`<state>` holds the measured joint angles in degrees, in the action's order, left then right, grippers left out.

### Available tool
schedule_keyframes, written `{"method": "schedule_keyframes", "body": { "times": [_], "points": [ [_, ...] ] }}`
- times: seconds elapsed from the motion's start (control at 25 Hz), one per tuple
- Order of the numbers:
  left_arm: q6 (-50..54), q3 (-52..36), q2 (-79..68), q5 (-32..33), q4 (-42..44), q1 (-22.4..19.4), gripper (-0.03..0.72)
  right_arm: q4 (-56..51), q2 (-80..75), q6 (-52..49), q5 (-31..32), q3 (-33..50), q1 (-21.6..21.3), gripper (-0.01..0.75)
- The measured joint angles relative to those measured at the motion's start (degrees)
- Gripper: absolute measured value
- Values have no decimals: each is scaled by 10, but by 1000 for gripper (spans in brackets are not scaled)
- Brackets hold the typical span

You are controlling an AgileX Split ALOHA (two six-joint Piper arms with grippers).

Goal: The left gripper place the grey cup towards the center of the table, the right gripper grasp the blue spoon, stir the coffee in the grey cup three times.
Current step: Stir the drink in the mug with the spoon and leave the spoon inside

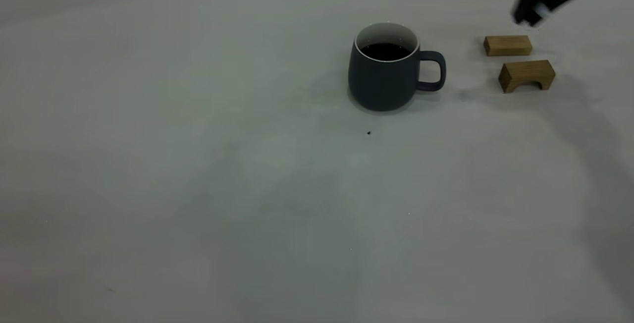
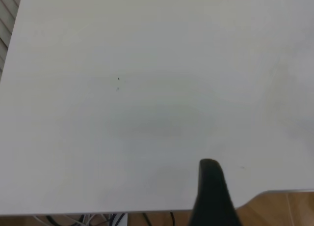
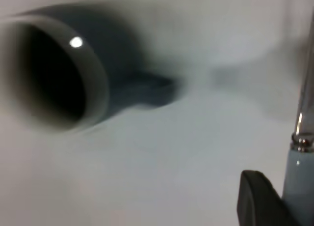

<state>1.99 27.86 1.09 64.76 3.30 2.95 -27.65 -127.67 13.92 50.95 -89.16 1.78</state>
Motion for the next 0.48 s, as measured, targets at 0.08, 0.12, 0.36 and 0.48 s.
{"method": "schedule_keyframes", "body": {
  "times": [0.08, 0.12, 0.36, 0.48],
  "points": [
    [0, 0, 0, 0, 0, 0, 585, -93, -4, 14, 63, 0, 0, 115],
    [0, 0, 0, 0, 0, 0, 585, -139, -9, 22, 89, 0, 0, 115],
    [0, 0, 0, 0, 0, 0, 585, -334, -40, 61, 161, 0, 0, 115],
    [0, 0, 0, 0, 0, 0, 585, -378, -41, 50, 161, 0, 0, 115]
  ]
}}
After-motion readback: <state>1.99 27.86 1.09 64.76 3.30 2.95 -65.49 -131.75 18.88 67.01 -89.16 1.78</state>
